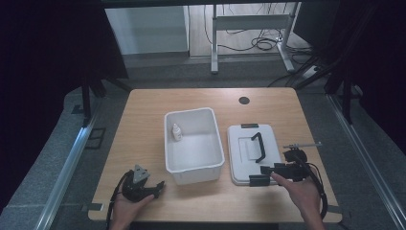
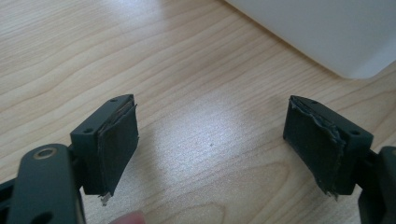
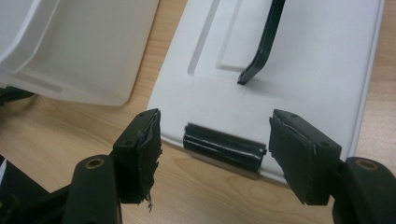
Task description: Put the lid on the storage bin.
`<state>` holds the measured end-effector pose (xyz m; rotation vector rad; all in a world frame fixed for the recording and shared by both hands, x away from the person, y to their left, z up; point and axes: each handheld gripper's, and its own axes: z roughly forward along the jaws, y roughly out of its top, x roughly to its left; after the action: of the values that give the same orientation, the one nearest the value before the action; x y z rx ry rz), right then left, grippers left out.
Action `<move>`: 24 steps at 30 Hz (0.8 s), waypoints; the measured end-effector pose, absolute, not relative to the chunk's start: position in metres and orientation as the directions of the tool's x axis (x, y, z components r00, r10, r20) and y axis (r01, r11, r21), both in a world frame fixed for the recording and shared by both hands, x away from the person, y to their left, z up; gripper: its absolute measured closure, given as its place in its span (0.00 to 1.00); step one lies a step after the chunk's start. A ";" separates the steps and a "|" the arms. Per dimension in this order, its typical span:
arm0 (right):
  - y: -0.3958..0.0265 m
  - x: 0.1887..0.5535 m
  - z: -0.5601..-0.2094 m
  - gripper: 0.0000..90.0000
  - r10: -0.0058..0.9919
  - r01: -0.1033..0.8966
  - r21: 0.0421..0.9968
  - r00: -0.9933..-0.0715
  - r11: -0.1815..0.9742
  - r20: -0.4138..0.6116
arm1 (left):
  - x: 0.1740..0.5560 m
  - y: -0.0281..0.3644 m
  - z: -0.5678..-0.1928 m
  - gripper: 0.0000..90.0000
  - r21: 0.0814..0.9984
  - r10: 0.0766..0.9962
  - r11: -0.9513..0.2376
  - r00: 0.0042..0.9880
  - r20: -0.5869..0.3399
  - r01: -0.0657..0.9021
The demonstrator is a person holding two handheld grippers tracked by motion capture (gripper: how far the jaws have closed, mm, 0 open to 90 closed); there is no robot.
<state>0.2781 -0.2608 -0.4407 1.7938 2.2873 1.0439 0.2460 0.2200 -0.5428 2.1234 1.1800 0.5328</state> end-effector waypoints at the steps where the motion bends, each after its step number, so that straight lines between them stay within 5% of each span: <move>1: -0.261 0.281 -0.439 0.39 0.879 0.842 0.531 -0.321 0.094 0.353 | 0.246 0.220 -0.543 0.20 0.703 0.857 -0.388 0.514 0.037 0.596; 24: -0.257 0.345 -0.423 0.45 0.874 0.905 0.418 -0.262 0.075 0.410 | 0.250 0.222 -0.544 0.19 0.700 0.861 -0.370 0.508 0.011 0.610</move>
<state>0.3448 -0.2568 -0.4228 1.9389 2.3404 0.9792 0.2501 0.2221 -0.5439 2.1096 1.1976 0.5035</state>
